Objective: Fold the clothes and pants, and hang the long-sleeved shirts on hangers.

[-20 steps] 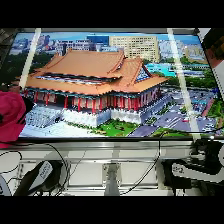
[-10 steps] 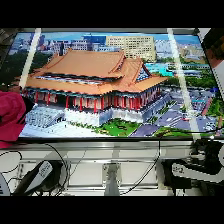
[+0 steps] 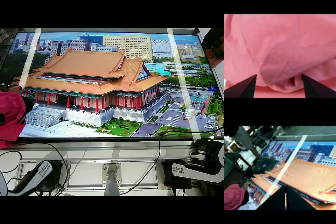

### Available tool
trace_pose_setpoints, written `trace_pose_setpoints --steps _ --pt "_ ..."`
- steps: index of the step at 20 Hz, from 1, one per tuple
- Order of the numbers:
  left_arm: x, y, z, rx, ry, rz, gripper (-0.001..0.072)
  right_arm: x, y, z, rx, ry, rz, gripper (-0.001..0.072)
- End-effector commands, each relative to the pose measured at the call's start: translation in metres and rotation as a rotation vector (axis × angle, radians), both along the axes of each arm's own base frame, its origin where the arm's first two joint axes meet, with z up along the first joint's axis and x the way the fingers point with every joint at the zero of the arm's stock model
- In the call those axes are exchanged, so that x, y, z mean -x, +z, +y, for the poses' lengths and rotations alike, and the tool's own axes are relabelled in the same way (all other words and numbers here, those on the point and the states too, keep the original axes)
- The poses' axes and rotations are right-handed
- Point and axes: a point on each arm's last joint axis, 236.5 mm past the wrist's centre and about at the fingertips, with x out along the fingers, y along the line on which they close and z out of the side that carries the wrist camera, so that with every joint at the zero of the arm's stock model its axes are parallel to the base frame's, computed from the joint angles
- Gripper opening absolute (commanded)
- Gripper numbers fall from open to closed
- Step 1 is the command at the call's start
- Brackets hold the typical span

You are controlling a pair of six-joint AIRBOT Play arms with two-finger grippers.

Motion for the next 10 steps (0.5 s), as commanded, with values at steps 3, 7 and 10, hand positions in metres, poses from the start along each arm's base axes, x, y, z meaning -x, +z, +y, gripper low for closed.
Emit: trace_pose_setpoints --steps 3,7,10 --pt "-0.001 -0.014 0.001 -0.014 -0.151 0.155 0.0648 0.0 0.0 0.0 0.0 -0.001 0.0 0.002" --pt "-0.014 -0.014 0.005 -0.04 -0.189 0.133 0.0557 0.0 0.0 0.0 0.0 -0.001 0.0 0.002" --pt "-0.016 -0.013 0.005 -0.043 -0.192 0.124 0.005 0.0 0.0 0.0 0.0 -0.001 0.0 0.002"
